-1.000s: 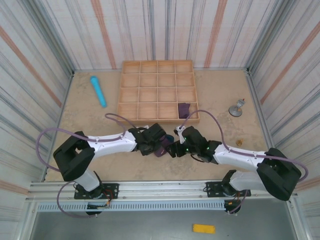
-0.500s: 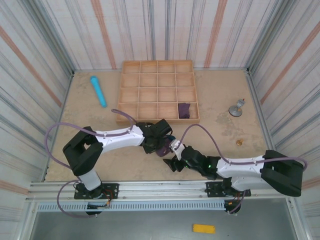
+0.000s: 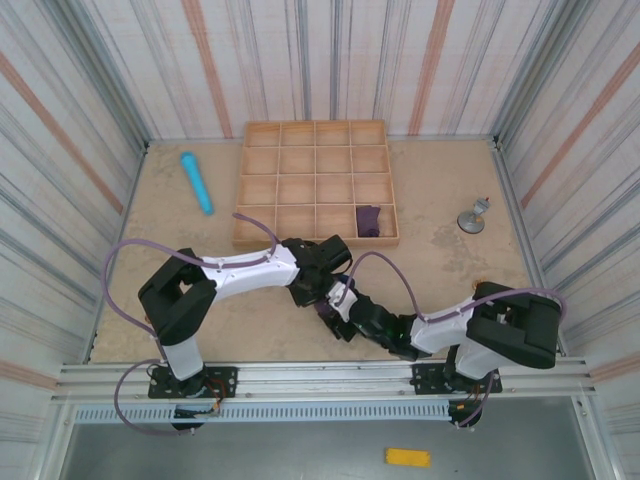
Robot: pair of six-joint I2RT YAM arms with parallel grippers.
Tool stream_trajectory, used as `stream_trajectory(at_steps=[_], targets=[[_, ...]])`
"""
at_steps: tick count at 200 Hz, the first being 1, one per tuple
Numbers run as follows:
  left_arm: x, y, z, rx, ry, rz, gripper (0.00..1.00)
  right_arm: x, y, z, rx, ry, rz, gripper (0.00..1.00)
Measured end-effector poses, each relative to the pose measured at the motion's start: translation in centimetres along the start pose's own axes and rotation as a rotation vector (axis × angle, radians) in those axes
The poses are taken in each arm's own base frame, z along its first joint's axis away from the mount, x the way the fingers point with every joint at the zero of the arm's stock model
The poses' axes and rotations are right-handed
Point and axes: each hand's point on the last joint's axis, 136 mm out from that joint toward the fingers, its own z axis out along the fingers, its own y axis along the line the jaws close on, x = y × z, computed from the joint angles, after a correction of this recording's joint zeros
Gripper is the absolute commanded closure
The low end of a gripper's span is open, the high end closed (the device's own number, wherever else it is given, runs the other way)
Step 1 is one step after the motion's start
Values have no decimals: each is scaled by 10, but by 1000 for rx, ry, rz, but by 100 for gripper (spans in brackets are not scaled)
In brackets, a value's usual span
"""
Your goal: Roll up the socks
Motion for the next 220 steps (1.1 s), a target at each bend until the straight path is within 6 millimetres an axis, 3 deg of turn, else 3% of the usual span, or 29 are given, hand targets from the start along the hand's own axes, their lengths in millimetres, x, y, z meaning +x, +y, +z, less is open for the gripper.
stream_trajectory(at_steps=[26,62,84,99,111,129,220], targets=[[0,0,0,2,0,-2,100,-2,-1,3,16,-15,2,41],[-2,-1,3,12,-2,-18,100,-3,2,6,17,-16,4,81],[-4,-1,3,35,-3,-29,70,-1,2,5,15,-8,29,99],[-4,-1,2,54,2,-37,44,-1,1,4,15,-4,61,100],[-3,1,2,59,4,-36,28,-1,-2,3,19,-1,91,100],[-2,3,3,70,6,-39,13,1,-8,0,18,3,147,100],[-14,1,-19,199,-83,-51,15,17,-35,-16,-64,47,609,100]])
